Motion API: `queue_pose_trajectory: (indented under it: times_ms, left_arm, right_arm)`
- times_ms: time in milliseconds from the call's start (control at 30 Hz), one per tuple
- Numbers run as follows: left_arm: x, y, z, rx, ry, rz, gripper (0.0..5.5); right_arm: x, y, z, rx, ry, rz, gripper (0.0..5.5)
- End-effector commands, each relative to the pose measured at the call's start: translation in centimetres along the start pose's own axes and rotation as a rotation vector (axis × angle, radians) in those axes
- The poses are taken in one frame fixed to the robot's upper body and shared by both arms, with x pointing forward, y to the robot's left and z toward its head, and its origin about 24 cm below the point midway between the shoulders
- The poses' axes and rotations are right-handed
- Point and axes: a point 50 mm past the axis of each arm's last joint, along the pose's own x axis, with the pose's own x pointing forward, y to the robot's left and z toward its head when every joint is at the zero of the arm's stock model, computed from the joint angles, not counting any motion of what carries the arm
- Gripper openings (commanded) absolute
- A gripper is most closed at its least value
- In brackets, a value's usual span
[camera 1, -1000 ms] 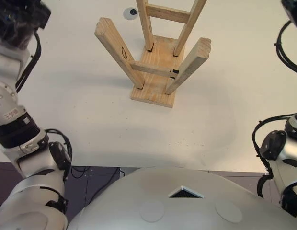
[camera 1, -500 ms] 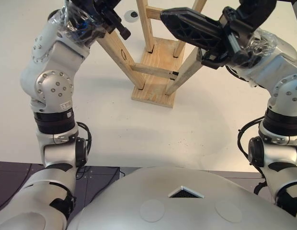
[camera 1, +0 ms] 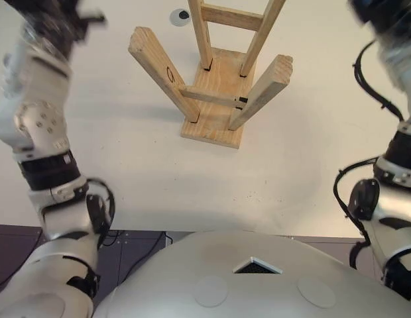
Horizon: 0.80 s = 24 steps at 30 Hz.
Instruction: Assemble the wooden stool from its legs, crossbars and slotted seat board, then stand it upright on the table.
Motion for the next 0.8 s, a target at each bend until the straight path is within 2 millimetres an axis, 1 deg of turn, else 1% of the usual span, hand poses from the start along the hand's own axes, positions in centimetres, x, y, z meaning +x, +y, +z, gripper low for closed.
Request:
queue_pose_trajectory:
  times_ms: [33,67,200,267,300,367,400,500,567,633,700,733,767,800]
  left_arm:
    - [-1.6,-1.9,-3.0,0.033,0.212,-0.090,0.00]
    - [-1.6,-2.6,-3.3,0.009,0.224,-0.108,0.00]
    - [0.3,-5.4,-4.8,-0.101,0.235,-0.145,0.00]
    - [0.7,-6.8,-5.9,-0.149,0.254,-0.156,0.00]
    - [1.1,-7.1,-6.2,-0.147,0.251,-0.145,0.00]
    - [1.8,-6.8,-6.3,-0.100,0.238,-0.091,0.00]
    - [2.1,-6.3,-6.2,-0.041,0.227,-0.054,0.00]
    - [3.1,-5.8,-4.8,0.076,0.172,-0.039,0.00]
    - [4.1,-5.8,-4.4,0.162,0.163,-0.054,0.00]
    - [5.6,-6.0,-3.7,0.240,0.146,-0.060,0.00]
    - [7.8,-6.5,-2.8,0.270,0.115,-0.066,0.00]
    - [8.6,-6.7,-2.5,0.286,0.106,-0.067,0.00]
    - [9.4,-6.7,-2.3,0.311,0.102,-0.060,0.00]
    - [9.8,-6.3,-2.2,0.322,0.099,-0.047,0.00]
  right_arm:
    - [-0.2,1.1,-4.2,-0.241,0.225,0.036,0.03]
    - [-0.1,0.9,-5.0,-0.268,0.253,0.033,0.03]
    - [0.1,-0.3,-7.7,-0.375,0.381,-0.062,0.03]
    - [-0.3,-1.4,-9.2,-0.450,0.499,-0.123,0.03]
    - [-0.3,-1.3,-9.8,-0.470,0.548,-0.129,0.03]
    - [0.1,-0.5,-10.7,-0.515,0.613,-0.088,0.03]
    - [0.5,0.0,-10.9,-0.529,0.625,-0.058,0.03]
    - [2.2,2.5,-10.8,-0.531,0.624,0.055,0.03]
    - [3.9,4.6,-11.6,-0.553,0.655,0.176,0.03]
    - [5.8,6.5,-12.5,-0.587,0.692,0.294,0.03]
    - [7.4,7.3,-12.8,-0.610,0.709,0.332,0.03]
    - [7.8,7.4,-12.8,-0.617,0.714,0.335,0.03]
    - [8.0,7.5,-12.8,-0.626,0.721,0.332,0.03]
    - [7.9,7.4,-12.8,-0.637,0.728,0.322,0.03]
